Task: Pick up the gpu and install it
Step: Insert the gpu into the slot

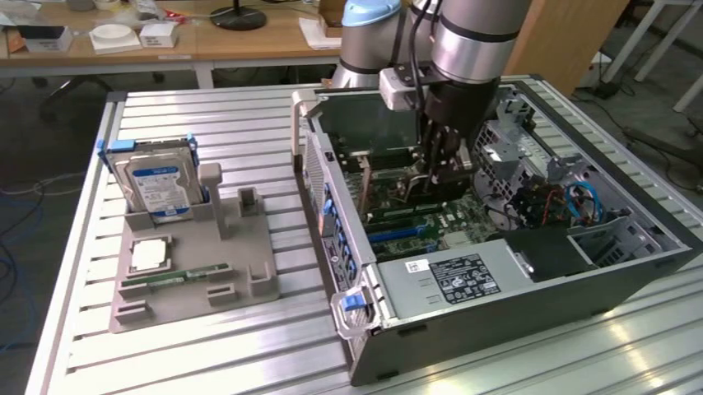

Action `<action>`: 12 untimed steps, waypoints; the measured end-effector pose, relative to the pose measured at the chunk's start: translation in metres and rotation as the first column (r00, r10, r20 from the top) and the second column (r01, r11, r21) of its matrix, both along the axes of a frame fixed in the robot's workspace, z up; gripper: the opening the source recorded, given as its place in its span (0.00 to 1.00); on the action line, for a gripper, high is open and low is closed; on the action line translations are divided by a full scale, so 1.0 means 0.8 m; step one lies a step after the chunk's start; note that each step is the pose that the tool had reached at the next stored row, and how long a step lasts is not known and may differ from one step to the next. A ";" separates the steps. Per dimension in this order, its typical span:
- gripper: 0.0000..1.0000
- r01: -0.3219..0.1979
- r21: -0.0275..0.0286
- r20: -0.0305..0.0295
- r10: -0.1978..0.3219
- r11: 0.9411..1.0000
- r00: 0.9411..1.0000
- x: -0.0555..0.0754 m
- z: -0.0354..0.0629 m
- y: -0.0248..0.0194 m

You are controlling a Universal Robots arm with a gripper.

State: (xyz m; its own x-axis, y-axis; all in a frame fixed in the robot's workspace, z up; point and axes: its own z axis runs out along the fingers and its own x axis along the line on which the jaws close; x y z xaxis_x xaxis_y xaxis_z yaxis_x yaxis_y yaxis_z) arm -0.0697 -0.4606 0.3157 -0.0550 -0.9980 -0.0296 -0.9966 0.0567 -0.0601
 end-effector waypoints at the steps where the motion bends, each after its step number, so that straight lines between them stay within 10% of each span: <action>1: 0.26 0.000 0.000 0.000 0.000 1.000 1.000 0.000 -0.002 -0.0001; 12: 0.26 0.000 0.000 0.000 0.000 1.000 1.000 -0.011 -0.013 -0.0031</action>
State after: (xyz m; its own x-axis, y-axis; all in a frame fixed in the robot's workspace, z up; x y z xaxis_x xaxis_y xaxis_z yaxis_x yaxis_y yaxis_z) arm -0.0784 -0.4631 0.3052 -0.0551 -0.9980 -0.0295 -0.9966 0.0568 -0.0601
